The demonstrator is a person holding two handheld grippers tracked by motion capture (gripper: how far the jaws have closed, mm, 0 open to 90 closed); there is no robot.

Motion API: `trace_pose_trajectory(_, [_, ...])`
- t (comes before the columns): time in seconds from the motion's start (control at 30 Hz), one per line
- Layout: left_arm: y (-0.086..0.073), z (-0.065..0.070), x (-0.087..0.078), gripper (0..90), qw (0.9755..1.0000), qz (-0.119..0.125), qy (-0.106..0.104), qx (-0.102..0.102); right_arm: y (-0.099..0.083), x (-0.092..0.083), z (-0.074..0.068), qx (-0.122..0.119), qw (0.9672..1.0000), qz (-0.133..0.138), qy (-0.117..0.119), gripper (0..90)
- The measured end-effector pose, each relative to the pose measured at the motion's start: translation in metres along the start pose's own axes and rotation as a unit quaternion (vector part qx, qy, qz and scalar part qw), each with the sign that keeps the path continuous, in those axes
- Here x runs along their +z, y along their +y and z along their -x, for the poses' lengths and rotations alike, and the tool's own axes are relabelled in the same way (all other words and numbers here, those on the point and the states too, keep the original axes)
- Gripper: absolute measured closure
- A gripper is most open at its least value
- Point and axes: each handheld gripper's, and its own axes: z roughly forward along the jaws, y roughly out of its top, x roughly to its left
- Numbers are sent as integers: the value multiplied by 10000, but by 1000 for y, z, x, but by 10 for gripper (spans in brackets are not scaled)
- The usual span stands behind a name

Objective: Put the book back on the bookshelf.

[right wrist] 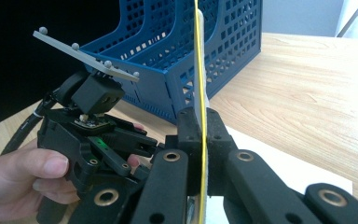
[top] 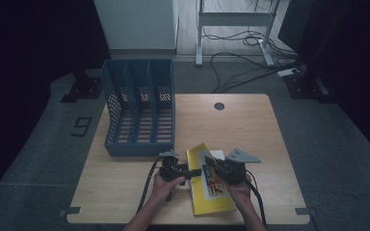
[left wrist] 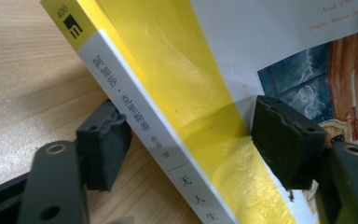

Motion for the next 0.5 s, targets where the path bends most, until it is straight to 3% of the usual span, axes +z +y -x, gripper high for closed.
trace_pose_trajectory(0.27, [-1, -1, -4, 427, 9999, 103, 57, -42, -2, 0, 1, -108, 9998, -92, -139, 874])
trace_pose_trajectory(0.37, [-2, -1, -6, 517, 9998, 181, 29, -48, -2, 0, 2, -88, 9997, -131, -188, 874])
trace_pose_trajectory(0.5, [-2, 1, -7, 561, 9998, 203, 34, 32, -5, 1, 9, -24, 9994, -231, -243, 874])
